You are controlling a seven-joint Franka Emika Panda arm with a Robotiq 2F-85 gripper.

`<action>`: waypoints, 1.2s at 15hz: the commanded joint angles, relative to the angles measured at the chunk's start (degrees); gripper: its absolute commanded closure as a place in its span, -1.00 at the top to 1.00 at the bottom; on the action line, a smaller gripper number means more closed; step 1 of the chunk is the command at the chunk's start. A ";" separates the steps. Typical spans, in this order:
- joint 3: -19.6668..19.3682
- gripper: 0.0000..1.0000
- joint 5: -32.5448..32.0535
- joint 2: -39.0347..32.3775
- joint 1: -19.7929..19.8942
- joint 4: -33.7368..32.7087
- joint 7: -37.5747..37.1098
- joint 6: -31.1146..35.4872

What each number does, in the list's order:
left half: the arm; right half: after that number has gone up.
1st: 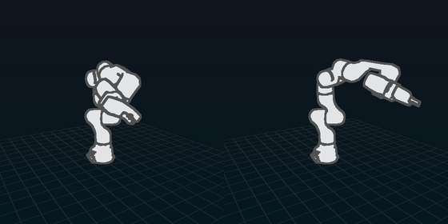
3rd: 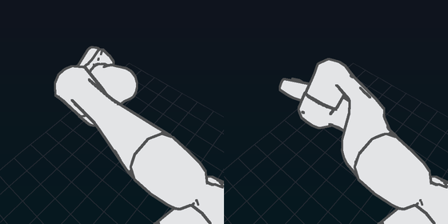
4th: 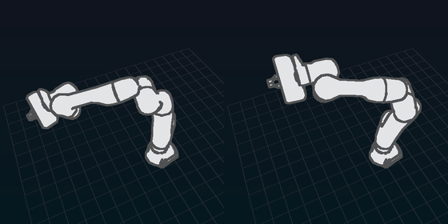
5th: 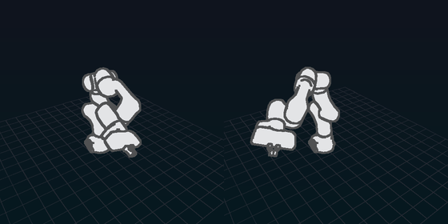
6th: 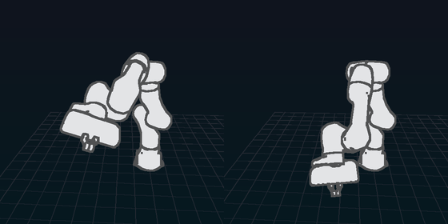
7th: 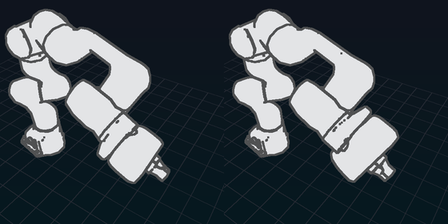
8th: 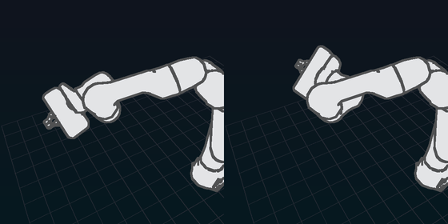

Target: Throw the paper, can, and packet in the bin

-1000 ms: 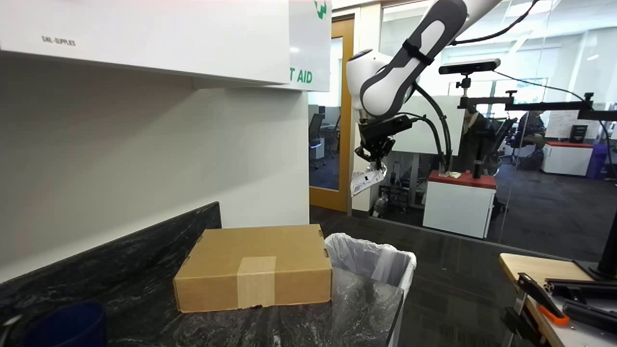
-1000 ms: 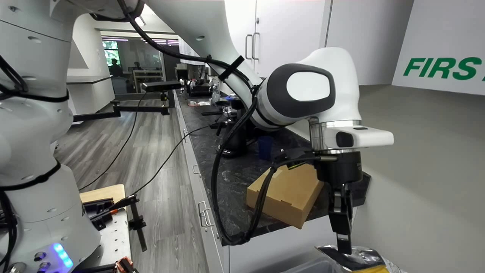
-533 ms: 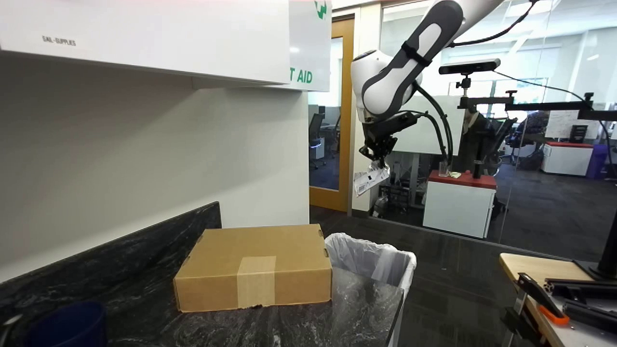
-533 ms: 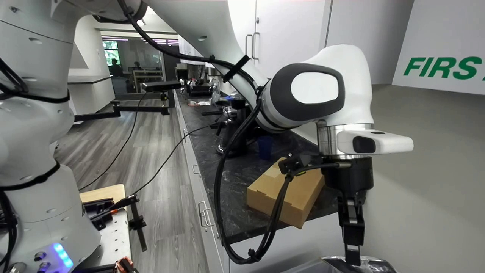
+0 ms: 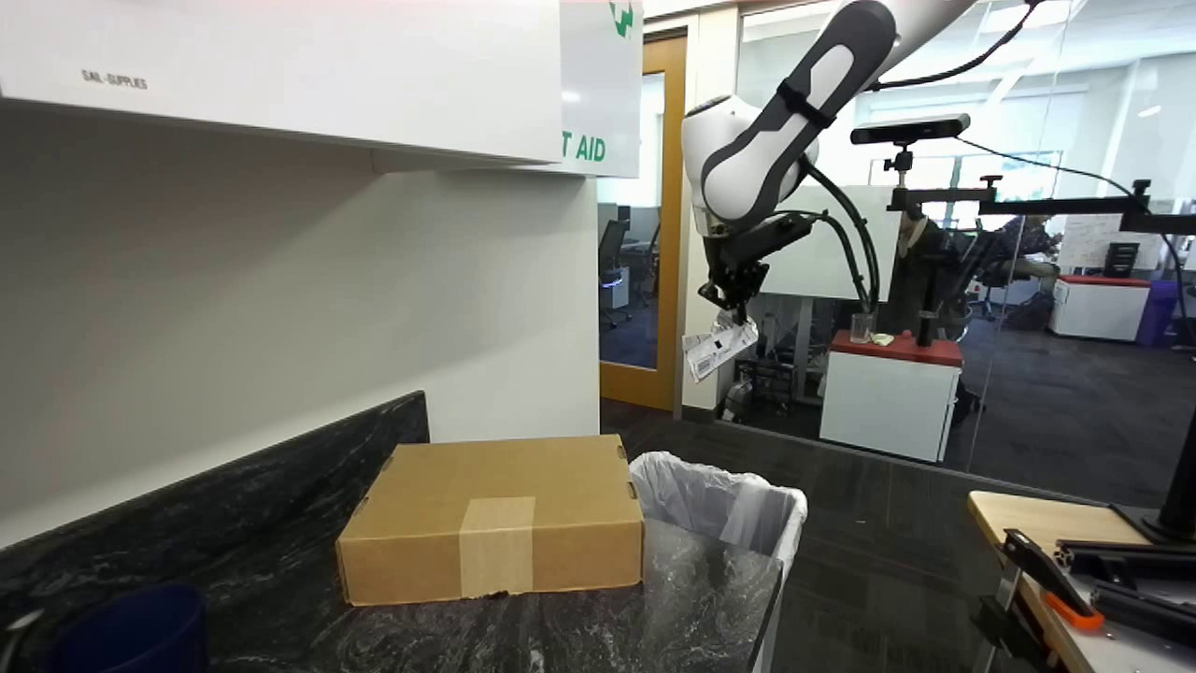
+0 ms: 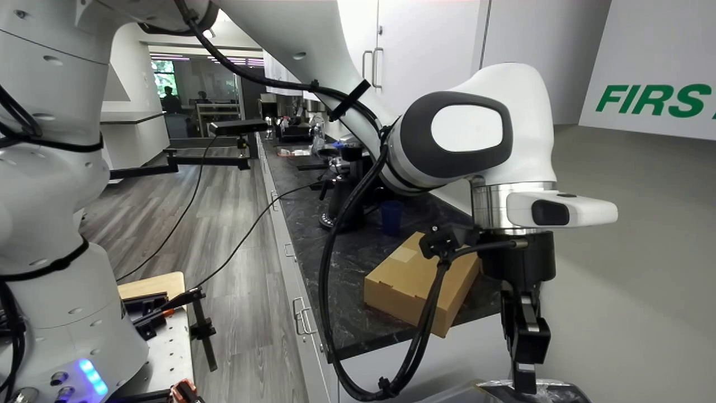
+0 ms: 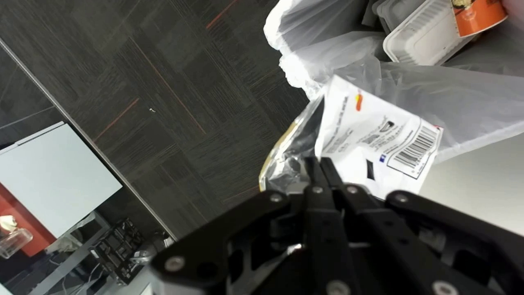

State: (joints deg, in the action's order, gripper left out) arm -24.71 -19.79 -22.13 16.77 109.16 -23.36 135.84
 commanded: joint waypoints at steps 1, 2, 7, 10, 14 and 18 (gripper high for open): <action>-0.31 -0.34 0.30 -0.96 0.54 -2.04 2.89 -1.99; -0.39 -0.23 0.28 -1.01 0.52 -2.09 3.07 -2.01; -0.71 0.43 0.09 -1.66 0.41 -2.71 3.10 -2.09; -1.14 0.81 -0.82 -1.96 0.14 -3.09 3.07 -2.24; -1.04 0.84 -1.01 -1.35 0.00 -1.93 1.99 -1.65; -1.13 0.98 -1.17 -1.36 0.04 -2.26 1.97 -2.21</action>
State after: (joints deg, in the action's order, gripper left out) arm -25.93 -21.04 -23.36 16.70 107.15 -21.49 133.75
